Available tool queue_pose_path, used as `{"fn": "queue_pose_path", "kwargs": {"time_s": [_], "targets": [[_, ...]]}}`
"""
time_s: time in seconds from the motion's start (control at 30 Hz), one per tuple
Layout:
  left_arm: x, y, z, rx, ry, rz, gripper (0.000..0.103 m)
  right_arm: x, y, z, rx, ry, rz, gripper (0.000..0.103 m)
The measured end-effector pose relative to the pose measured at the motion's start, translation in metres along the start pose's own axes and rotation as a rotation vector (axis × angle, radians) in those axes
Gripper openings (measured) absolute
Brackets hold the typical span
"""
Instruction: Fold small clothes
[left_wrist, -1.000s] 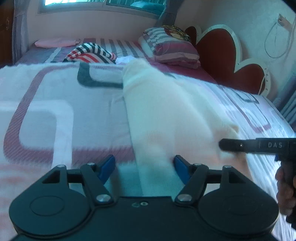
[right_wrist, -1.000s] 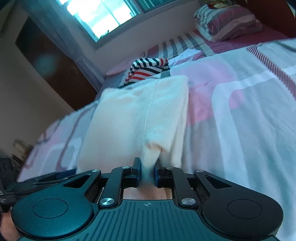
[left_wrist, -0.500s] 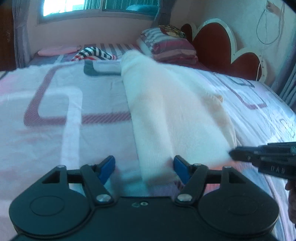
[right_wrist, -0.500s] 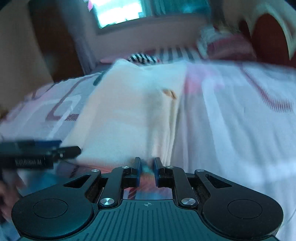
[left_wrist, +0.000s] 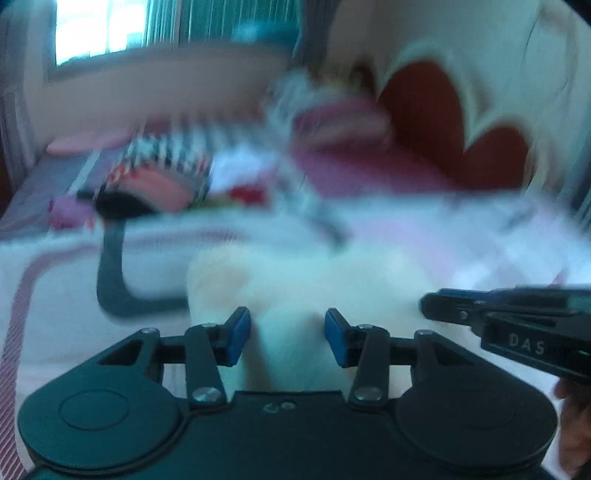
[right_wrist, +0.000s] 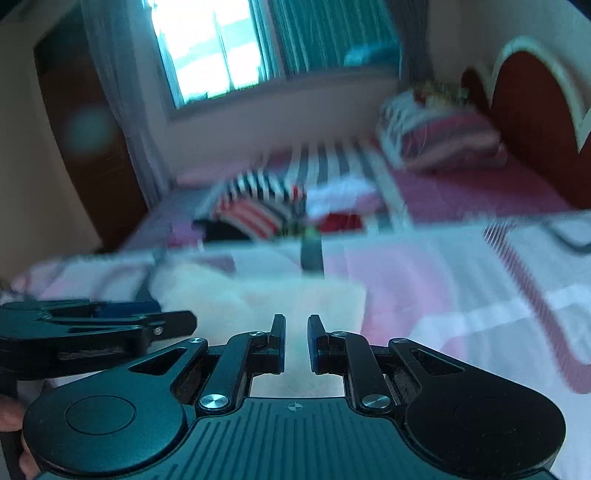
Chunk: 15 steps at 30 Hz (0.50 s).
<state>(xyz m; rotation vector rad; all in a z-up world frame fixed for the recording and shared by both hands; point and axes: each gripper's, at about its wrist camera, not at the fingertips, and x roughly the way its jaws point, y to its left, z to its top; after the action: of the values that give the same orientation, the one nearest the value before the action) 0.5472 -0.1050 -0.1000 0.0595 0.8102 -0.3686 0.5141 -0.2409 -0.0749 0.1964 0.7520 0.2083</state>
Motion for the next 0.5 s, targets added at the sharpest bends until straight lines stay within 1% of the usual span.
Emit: {"fn": "queue_pose_path", "kwargs": {"time_s": [0.03, 0.07, 0.13, 0.17, 0.2, 0.23, 0.27, 0.3, 0.37, 0.4, 0.43, 0.47, 0.5], "targets": [[0.000, -0.002, -0.004, 0.023, -0.026, 0.004, 0.043, 0.016, -0.006, -0.006, -0.003, 0.069, -0.017, 0.013], [-0.003, -0.003, -0.006, 0.040, -0.031, 0.009, 0.043, 0.018, -0.012, -0.010, -0.005, 0.035, -0.006, 0.013], [-0.010, 0.001, -0.005, 0.016, -0.034, -0.002, 0.041, 0.014, -0.017, -0.005, 0.012, 0.045, 0.010, 0.013], [-0.019, 0.002, -0.004, 0.005, -0.051, -0.006, 0.036, 0.008, -0.017, -0.005, 0.009, 0.033, 0.005, 0.014], [-0.031, 0.003, -0.007, 0.002, -0.082, -0.013, 0.035, -0.002, -0.014, -0.003, -0.001, 0.001, -0.007, 0.014], [-0.040, 0.004, -0.011, -0.002, -0.097, -0.015, 0.035, -0.013, -0.015, -0.003, -0.008, -0.039, 0.004, 0.014], [-0.043, 0.002, -0.015, 0.004, -0.091, -0.021, 0.036, -0.025, -0.014, -0.005, -0.003, -0.076, 0.030, 0.013], [-0.042, -0.002, -0.021, 0.022, -0.074, -0.008, 0.038, -0.029, -0.013, -0.006, -0.001, -0.077, 0.041, 0.014], [-0.031, -0.012, -0.029, 0.075, -0.041, 0.038, 0.040, -0.025, -0.002, -0.015, -0.026, -0.029, 0.043, 0.014], [-0.029, -0.013, -0.031, 0.074, -0.048, 0.047, 0.040, -0.015, 0.003, -0.024, -0.049, 0.024, 0.014, 0.013], [-0.029, -0.014, -0.030, 0.077, -0.047, 0.056, 0.040, -0.008, 0.004, -0.030, -0.062, 0.033, -0.007, 0.013], [-0.030, -0.015, -0.029, 0.081, -0.043, 0.061, 0.040, -0.006, 0.006, -0.030, -0.057, 0.019, -0.007, 0.013], [-0.033, -0.015, -0.028, 0.077, -0.040, 0.065, 0.041, -0.006, 0.004, -0.027, -0.035, 0.026, -0.006, 0.013]]}}
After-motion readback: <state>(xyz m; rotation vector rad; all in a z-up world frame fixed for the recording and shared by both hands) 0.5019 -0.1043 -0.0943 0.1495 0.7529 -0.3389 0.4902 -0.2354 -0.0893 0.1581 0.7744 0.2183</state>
